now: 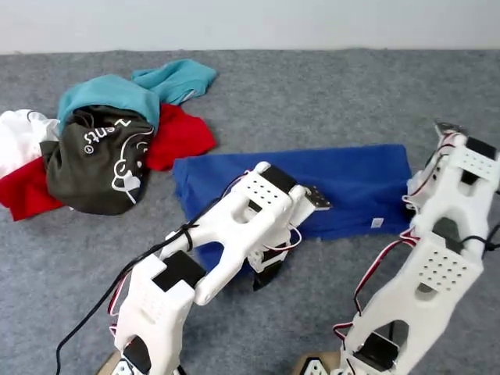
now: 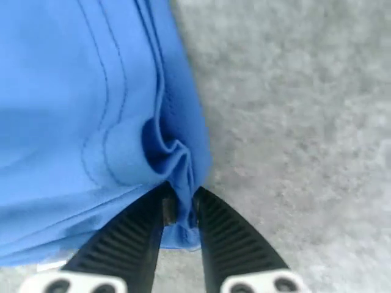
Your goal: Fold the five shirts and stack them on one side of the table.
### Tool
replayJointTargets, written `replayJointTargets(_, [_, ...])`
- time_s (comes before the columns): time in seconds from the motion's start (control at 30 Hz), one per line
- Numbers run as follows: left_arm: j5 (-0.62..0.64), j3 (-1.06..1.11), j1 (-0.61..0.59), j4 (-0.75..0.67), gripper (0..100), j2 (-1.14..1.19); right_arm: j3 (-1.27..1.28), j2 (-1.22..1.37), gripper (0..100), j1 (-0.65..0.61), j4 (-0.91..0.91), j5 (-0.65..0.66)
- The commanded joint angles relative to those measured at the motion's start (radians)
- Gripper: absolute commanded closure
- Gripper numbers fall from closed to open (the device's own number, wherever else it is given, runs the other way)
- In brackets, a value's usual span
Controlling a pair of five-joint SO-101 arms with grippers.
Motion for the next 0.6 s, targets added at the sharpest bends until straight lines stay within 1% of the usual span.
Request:
replayJointTargets(0.0, [-0.017, -0.002, -0.003, 0.026, 80, -0.064, -0.014, -0.116, 98.8, 0.045, 0.053, 0.028])
replayJointTargets(0.17, [-0.017, -0.002, -0.003, 0.026, 80, -0.066, -0.012, -0.182, 98.8, 0.076, 0.087, 0.028])
replayJointTargets(0.3, [-0.017, -0.005, -0.017, 0.026, 80, -0.110, 0.017, -0.165, 98.8, 0.111, 0.082, 0.029])
replayJointTargets(0.4, [-0.021, -0.004, -0.041, 0.026, 80, -0.233, 0.063, -0.120, 98.7, 0.128, 0.054, 0.029])
replayJointTargets(0.57, [-0.092, 0.015, -0.064, 0.026, 80, -0.483, 0.094, -0.070, 98.3, 0.147, 0.022, 0.029])
